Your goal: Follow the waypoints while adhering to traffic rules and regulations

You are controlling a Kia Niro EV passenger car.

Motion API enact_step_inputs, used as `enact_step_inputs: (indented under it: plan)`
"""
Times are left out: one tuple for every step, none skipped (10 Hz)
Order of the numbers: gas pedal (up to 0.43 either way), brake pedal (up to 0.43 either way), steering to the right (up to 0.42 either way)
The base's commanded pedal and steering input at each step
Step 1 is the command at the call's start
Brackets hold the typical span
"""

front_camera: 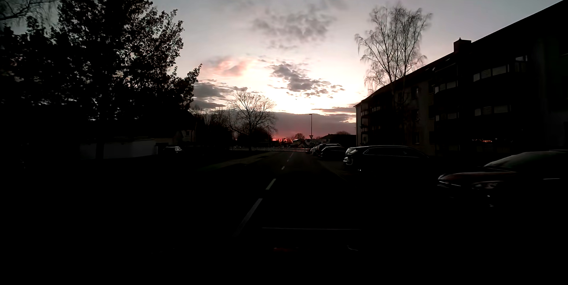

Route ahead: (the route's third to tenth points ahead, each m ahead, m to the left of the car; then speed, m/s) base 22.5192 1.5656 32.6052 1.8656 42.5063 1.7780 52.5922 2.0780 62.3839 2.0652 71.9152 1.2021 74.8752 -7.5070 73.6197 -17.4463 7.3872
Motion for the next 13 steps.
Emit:
enact_step_inputs:
  plan:
    - [0.11,0.0,-0.008]
    - [0.11,0.0,-0.005]
    - [0.11,0.0,-0.003]
    - [0.11,0.0,-0.001]
    - [0.11,0.0,-0.001]
    - [0.11,0.0,-0.001]
    - [0.11,0.0,-0.001]
    - [0.11,0.0,-0.001]
    - [0.11,0.0,-0.001]
    - [0.11,0.0,-0.001]
    - [0.11,0.0,-0.001]
    - [0.11,0.0,-0.001]
    - [0.11,0.0,0.0]
